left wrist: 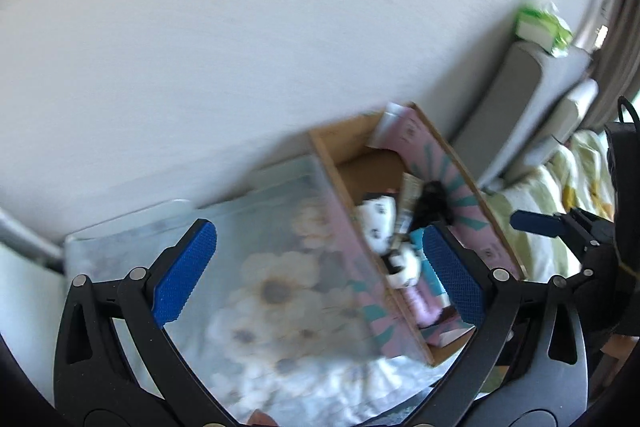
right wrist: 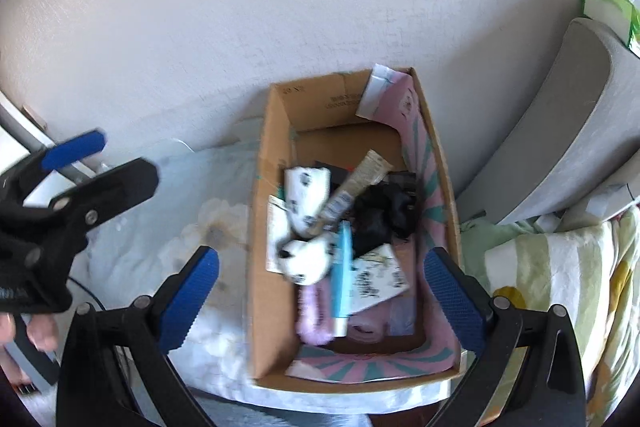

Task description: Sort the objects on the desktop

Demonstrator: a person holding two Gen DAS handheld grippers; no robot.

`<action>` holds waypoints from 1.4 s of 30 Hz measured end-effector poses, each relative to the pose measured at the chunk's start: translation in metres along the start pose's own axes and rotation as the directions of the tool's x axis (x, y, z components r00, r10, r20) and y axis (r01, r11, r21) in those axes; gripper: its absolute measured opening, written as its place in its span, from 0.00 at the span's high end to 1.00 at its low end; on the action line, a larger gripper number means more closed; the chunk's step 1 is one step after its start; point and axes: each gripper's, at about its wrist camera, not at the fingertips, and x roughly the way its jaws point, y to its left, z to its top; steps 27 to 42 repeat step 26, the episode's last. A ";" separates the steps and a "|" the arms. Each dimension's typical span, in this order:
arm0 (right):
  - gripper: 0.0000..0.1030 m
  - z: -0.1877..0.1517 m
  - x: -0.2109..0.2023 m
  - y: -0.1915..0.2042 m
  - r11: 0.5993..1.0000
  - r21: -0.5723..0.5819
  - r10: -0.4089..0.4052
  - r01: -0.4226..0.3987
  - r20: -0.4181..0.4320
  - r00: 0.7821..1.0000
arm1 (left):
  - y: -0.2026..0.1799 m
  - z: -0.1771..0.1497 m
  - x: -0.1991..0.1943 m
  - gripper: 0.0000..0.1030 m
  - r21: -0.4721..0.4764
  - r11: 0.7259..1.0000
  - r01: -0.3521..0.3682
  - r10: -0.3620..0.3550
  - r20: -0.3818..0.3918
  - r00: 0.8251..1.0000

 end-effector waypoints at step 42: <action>0.01 -0.001 -0.028 0.175 0.973 -0.220 -0.031 0.065 0.153 0.988 | 0.131 -0.054 -0.111 0.00 -0.279 0.937 -0.208 0.245 0.104 0.964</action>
